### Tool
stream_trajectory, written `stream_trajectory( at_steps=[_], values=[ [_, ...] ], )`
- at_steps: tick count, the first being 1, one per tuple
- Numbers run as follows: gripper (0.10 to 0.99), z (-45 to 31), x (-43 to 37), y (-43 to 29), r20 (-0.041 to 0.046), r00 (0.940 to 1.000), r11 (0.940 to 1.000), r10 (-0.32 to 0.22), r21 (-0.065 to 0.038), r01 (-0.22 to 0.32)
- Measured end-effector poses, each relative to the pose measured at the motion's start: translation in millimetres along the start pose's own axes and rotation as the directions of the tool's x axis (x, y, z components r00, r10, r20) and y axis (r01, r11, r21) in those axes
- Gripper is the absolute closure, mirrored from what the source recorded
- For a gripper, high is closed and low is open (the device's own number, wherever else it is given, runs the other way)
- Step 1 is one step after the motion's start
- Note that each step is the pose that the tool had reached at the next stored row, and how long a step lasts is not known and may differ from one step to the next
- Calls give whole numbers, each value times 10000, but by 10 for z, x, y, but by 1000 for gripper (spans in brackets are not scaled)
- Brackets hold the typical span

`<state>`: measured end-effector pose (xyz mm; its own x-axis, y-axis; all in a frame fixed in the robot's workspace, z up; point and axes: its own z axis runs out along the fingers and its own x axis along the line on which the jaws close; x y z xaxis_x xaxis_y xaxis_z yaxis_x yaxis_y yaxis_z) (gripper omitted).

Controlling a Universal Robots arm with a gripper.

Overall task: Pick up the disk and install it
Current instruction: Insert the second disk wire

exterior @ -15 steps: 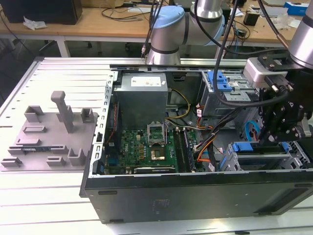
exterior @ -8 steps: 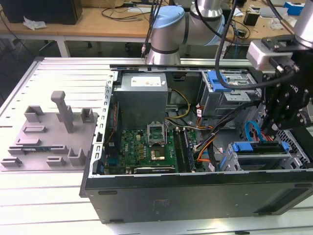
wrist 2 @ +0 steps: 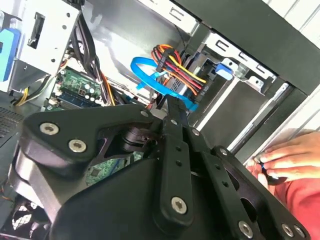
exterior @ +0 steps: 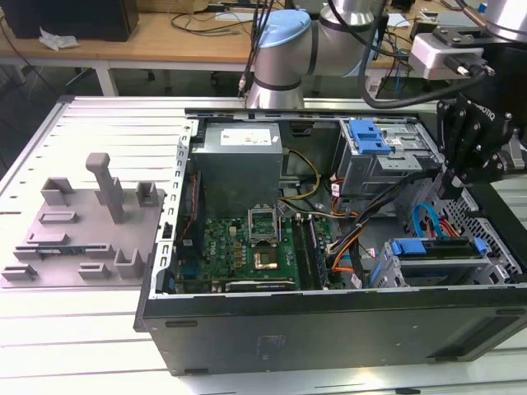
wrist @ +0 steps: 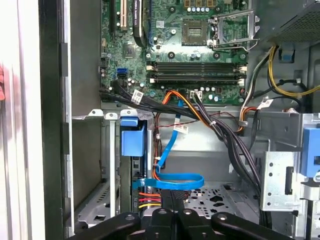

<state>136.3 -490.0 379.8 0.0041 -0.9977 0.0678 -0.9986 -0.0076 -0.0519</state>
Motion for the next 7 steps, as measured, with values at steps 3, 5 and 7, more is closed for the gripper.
stream_trajectory(
  at_steps=[3,5,7],
  values=[
    [980,-2,-1,0,-4,10000,10000,0,-1,0],
    [980,-1,-1,0,-4,10000,10000,-1,0,1],
    [980,-1,-1,0,-4,10000,10000,-1,0,1]
  ],
)
